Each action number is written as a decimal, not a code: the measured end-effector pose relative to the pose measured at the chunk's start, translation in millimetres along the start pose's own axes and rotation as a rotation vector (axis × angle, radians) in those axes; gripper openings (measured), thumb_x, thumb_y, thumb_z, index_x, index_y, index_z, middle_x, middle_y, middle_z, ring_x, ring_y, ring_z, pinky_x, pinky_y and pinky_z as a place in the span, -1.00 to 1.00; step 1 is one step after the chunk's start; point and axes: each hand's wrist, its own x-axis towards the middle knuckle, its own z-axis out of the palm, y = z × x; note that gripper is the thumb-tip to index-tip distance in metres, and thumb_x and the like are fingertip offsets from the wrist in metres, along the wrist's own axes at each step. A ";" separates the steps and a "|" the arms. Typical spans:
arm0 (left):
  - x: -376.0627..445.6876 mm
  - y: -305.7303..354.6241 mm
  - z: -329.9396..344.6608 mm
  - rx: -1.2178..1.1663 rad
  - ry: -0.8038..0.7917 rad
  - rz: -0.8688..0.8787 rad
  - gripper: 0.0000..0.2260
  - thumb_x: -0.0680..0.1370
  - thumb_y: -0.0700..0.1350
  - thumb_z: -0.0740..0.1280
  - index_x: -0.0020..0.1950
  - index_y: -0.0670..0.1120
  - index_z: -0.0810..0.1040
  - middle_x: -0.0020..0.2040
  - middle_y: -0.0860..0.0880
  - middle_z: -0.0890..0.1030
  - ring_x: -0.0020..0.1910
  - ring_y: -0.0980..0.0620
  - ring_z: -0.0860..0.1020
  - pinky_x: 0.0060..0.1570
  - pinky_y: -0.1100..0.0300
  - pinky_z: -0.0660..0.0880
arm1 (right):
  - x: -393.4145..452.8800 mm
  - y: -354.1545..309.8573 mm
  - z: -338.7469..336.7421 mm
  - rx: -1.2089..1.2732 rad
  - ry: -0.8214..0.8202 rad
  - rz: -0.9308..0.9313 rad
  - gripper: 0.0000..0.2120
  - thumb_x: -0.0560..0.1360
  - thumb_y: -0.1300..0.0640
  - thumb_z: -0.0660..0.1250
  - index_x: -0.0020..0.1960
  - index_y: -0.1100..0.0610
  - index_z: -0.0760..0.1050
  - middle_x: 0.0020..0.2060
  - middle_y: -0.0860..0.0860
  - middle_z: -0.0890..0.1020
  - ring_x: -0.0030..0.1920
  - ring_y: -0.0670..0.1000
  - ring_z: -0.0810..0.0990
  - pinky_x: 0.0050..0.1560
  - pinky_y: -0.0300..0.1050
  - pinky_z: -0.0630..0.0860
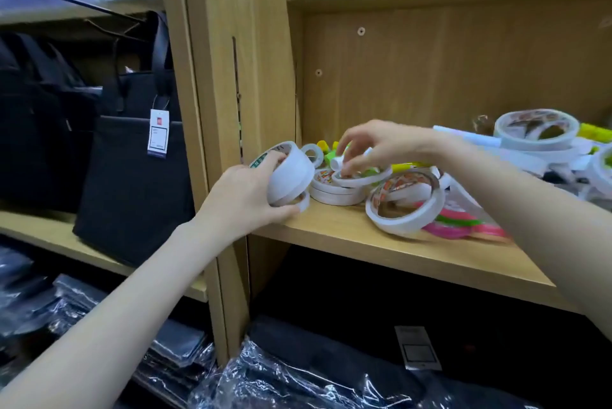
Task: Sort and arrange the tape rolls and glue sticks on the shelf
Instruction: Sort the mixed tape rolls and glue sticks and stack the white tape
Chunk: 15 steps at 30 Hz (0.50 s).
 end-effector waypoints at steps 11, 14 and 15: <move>36.5 11.2 1.3 0.410 -0.164 0.036 -0.35 0.47 0.23 0.27 0.47 0.03 0.13 0.27 -0.01 0.49 0.19 -0.04 0.49 0.22 0.11 0.31 | 78.2 16.3 -14.0 -0.278 -0.354 0.141 -0.53 0.54 0.13 0.25 0.42 -0.09 0.27 0.42 -0.03 0.28 0.40 0.06 0.29 0.36 0.07 0.30; 38.5 11.1 6.4 0.437 -0.162 0.011 -0.34 0.47 0.25 0.26 0.46 0.03 0.13 0.26 -0.01 0.50 0.18 -0.03 0.49 0.21 0.12 0.32 | 84.9 16.6 -9.2 -0.296 -0.214 0.053 -0.63 0.55 0.04 0.25 0.34 0.03 0.40 0.32 0.02 0.44 0.28 0.04 0.42 0.31 0.02 0.36; 37.3 10.6 8.0 0.433 -0.147 0.010 -0.34 0.46 0.26 0.27 0.46 0.04 0.13 0.26 -0.01 0.50 0.18 -0.02 0.50 0.22 0.12 0.31 | 85.6 16.0 -8.0 -0.281 -0.146 0.008 -0.66 0.55 0.04 0.25 0.30 0.08 0.44 0.25 0.03 0.50 0.20 0.02 0.46 0.23 -0.06 0.40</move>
